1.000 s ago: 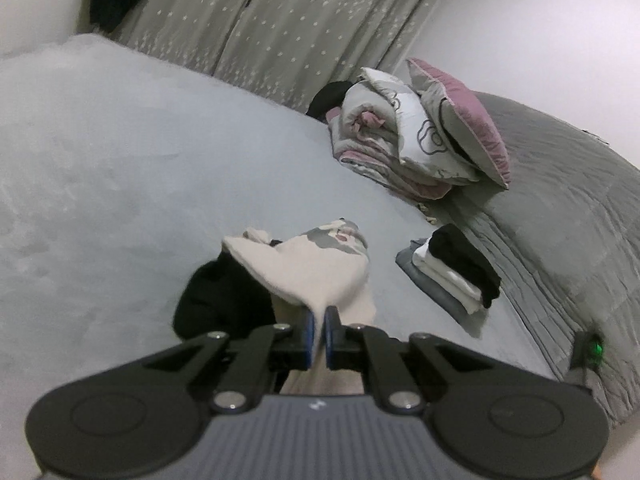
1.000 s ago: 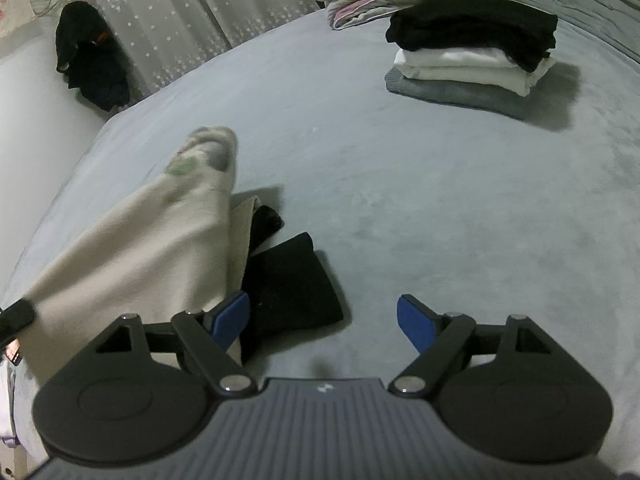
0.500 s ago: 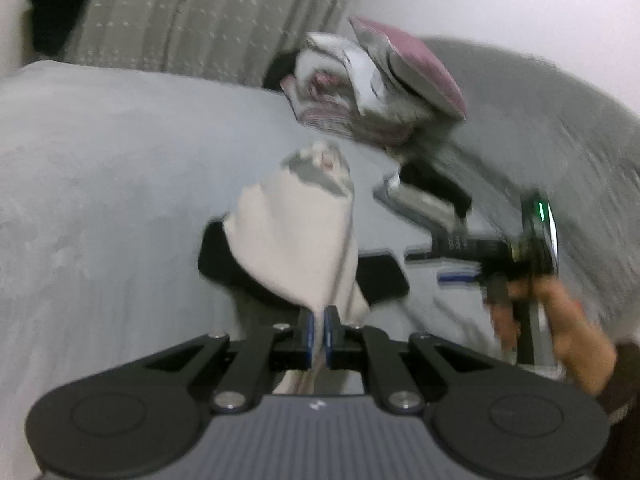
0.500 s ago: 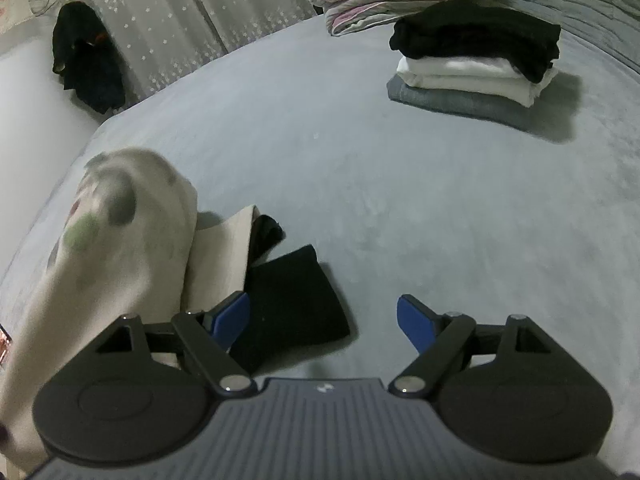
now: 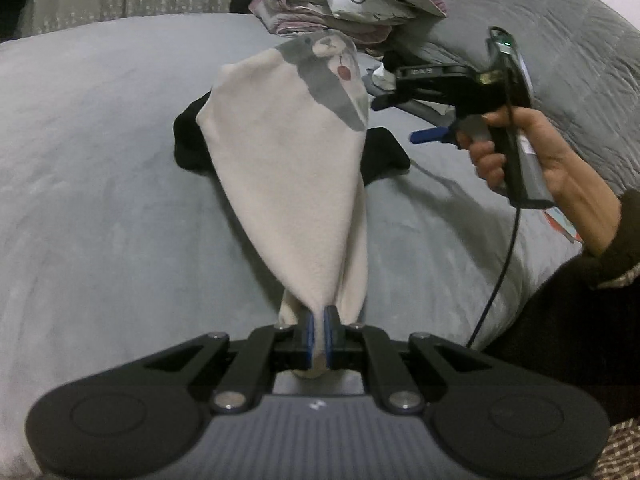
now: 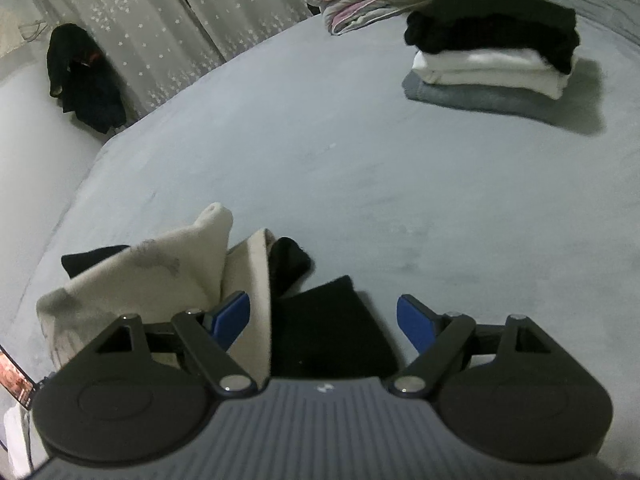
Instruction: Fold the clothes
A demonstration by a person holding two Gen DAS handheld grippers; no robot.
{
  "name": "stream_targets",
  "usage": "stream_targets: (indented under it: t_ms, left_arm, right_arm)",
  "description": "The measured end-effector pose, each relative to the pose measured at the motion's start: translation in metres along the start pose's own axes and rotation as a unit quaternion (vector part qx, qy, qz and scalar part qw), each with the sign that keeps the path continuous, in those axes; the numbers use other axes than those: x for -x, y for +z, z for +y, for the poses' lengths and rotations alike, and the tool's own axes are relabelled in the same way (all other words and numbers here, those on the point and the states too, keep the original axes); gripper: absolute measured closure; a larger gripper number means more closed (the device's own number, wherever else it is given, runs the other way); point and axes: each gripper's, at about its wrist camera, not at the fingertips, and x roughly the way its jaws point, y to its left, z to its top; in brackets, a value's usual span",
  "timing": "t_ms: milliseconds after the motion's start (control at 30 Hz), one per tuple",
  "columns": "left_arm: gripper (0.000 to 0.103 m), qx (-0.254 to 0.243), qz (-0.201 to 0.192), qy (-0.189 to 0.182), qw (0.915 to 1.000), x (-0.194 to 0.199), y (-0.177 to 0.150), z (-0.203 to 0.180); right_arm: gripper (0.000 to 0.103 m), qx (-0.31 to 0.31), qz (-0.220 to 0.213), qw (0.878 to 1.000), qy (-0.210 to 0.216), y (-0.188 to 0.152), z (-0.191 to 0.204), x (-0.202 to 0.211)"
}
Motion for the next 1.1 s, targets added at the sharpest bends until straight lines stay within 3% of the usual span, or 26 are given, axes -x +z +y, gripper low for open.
stream_targets:
  t_ms: [133,200,267,500,733,1100]
  left_arm:
    - [0.090,-0.019,-0.026,-0.003,0.9995,0.014,0.002,0.001]
    - [0.076,-0.014,-0.034,-0.006,0.9993,0.017,0.004,0.003]
    - [0.068,0.001,-0.038,-0.007,0.9993,0.018,0.006,0.009]
    - [0.066,0.083,-0.062,-0.006,0.9946,0.016,0.022,0.040]
    - [0.065,0.194,-0.086,0.012,0.9772,-0.008,0.044,0.076]
    - [0.067,0.262,-0.096,0.004,0.9602,-0.078,0.076,0.081]
  right_arm:
    - [0.030,-0.010,0.014,1.000,0.016,0.003,0.007,-0.015]
    - [0.030,-0.016,0.021,0.999,0.022,0.004,0.010,-0.022]
    - [0.030,-0.019,0.026,0.999,0.025,0.004,0.013,-0.027]
    - [0.031,-0.041,0.029,0.998,0.039,0.005,0.015,-0.042]
    - [0.034,-0.062,0.023,0.996,0.063,0.001,0.020,-0.050]
    - [0.038,-0.093,0.017,0.993,0.068,-0.002,0.013,-0.039]
